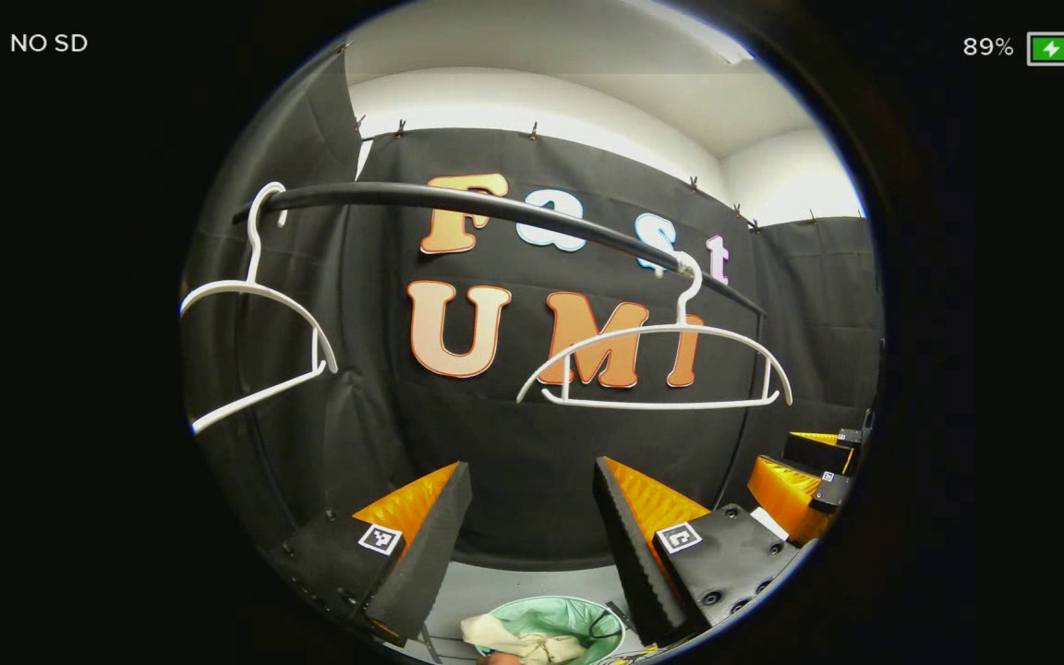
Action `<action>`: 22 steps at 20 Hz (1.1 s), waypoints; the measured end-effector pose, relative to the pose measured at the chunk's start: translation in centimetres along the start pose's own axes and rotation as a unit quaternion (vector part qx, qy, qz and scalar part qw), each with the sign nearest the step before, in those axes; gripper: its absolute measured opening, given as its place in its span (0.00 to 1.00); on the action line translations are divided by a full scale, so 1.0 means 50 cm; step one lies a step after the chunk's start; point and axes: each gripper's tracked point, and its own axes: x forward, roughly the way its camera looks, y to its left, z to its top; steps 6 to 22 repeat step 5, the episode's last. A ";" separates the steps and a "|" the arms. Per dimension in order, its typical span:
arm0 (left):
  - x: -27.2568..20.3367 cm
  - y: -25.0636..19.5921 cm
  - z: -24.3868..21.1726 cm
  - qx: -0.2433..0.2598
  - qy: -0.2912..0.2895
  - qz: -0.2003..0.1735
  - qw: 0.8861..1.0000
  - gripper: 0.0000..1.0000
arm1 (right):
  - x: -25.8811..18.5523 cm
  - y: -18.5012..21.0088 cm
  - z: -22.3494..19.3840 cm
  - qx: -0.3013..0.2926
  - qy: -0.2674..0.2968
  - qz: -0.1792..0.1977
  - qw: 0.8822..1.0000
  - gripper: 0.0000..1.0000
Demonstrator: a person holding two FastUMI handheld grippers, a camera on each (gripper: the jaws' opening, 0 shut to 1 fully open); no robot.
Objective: Grasp the clothes on the hanger with both hands and then place them into the laundry hamper below.
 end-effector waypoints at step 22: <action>-0.001 0.004 -0.003 -0.005 -0.002 -0.002 1.000 0.81 | 0.002 0.006 -0.001 0.005 0.001 0.000 1.000 0.94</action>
